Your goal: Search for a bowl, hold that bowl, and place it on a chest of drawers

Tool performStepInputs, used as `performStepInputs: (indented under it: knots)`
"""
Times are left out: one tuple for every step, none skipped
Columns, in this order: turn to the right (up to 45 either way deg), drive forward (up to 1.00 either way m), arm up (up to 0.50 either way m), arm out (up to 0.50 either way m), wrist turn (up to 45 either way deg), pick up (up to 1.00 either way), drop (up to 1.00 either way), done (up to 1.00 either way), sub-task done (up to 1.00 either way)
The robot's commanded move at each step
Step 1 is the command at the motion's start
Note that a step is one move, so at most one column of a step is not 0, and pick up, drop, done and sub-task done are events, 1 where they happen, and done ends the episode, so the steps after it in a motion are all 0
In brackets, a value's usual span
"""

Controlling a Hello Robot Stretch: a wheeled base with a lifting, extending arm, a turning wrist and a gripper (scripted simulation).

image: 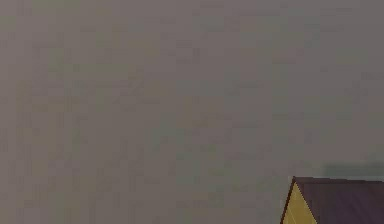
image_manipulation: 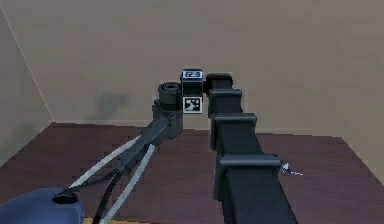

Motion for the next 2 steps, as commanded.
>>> performStepInputs:
  knots:
    - [0.0,0.00,0.00,0.00,45.0,0.00,0.00,0.00,0.00]
    - [0.0,0.00,0.00,0.00,45.0,0.00,0.00,0.00,0.00]
